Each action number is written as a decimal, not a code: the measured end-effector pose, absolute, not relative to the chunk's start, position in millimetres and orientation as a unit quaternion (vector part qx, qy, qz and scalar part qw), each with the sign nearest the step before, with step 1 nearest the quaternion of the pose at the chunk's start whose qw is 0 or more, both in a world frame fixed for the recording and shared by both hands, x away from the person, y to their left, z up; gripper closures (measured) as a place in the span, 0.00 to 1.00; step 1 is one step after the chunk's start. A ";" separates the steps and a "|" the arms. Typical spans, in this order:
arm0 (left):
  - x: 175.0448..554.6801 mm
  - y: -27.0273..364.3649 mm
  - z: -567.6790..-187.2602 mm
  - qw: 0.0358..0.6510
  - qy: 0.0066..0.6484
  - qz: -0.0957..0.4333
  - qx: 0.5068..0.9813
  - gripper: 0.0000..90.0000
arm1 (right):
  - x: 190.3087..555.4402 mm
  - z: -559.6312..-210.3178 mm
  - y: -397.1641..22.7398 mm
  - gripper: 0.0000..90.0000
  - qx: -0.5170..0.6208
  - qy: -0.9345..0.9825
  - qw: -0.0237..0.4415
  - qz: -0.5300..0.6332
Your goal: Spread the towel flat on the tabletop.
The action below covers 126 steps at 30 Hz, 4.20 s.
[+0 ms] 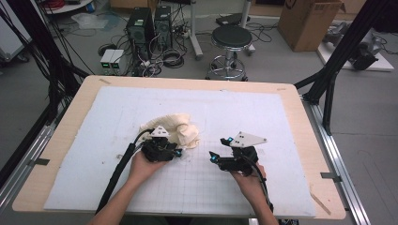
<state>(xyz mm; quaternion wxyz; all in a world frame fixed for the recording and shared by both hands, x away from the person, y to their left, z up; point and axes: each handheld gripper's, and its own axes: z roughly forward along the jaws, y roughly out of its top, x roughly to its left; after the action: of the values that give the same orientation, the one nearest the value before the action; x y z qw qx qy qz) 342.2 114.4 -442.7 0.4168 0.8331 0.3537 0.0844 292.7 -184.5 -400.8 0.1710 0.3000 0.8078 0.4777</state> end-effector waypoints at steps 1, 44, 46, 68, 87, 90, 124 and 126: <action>342.1 114.0 -442.8 0.417 0.356 0.085 0.832 0.73 | 292.7 -401.0 -184.2 0.39 0.300 0.808 0.172 0.478; 251.8 248.8 -418.4 0.455 0.320 0.125 0.822 0.98 | 304.1 -398.8 -149.3 0.49 0.253 0.831 0.161 0.468; 249.9 249.5 -419.8 0.454 0.317 0.122 0.824 0.98 | 313.0 -397.3 -144.7 0.52 0.263 0.829 0.160 0.467; 251.3 248.4 -430.3 0.447 0.305 0.100 0.835 0.97 | 406.9 -434.6 -99.9 0.66 0.332 0.861 0.091 0.374; 252.0 247.2 -429.6 0.457 0.314 0.107 0.825 0.97 | 386.9 -407.0 -116.6 0.96 0.313 0.865 0.128 0.371; 251.7 243.5 -429.5 0.458 0.312 0.108 0.825 0.97 | 375.3 -397.8 -125.6 0.96 0.314 0.860 0.132 0.380; 208.8 234.0 -431.4 0.438 0.290 0.111 0.844 0.98 | 209.9 -420.9 -177.2 0.96 0.273 0.876 0.090 0.387; 205.9 235.1 -431.0 0.436 0.286 0.109 0.846 0.98 | 204.9 -423.8 -176.8 0.96 0.269 0.879 0.082 0.386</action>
<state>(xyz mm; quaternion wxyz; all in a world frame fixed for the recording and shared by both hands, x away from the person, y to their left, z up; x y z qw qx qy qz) 205.9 235.1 -431.0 0.4359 0.8463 0.2859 0.1091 204.9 -176.8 -423.8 0.0824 0.2685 0.8788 0.3858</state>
